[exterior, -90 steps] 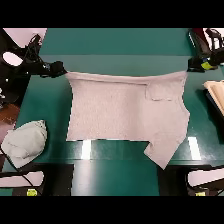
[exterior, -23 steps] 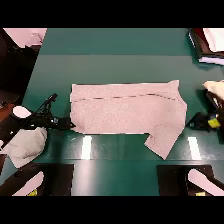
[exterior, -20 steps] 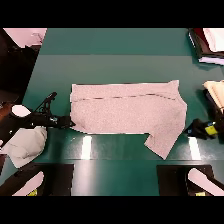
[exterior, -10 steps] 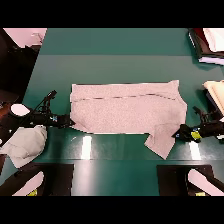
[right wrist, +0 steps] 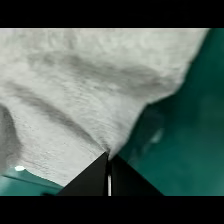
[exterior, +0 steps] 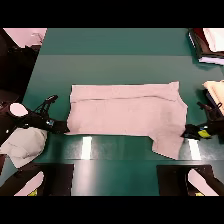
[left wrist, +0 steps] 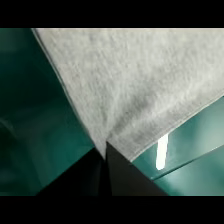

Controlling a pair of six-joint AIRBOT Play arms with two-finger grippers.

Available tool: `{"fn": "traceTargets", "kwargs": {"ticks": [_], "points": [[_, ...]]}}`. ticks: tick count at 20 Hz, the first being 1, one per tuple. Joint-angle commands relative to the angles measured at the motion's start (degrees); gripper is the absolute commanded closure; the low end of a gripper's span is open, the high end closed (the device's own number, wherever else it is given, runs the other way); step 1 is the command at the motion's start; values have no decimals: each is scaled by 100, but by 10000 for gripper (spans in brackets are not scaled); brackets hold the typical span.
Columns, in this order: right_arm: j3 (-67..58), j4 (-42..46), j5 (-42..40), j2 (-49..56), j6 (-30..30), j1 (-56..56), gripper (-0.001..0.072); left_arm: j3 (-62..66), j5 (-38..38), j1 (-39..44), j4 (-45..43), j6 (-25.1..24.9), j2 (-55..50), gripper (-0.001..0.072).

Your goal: Fold the shirts.

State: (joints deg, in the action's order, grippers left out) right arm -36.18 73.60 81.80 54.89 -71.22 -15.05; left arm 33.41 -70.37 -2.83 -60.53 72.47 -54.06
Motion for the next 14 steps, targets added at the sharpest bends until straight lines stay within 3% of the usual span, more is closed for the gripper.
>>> {"fn": "traceTargets", "kwargs": {"ticks": [1, 7, 14], "points": [[-179, 614, 776, -896, -7, 4, 702, -162, -518, -2, -503, 118, 334, 686], [-387, -61, 328, -1727, -7, 37, 702, 262, -610, 0, 105, 380, 435, 686], [-1884, -153, -306, 48, -11, 927, 702, 1556, 437, -2, 144, 407, -551, 686]]}}
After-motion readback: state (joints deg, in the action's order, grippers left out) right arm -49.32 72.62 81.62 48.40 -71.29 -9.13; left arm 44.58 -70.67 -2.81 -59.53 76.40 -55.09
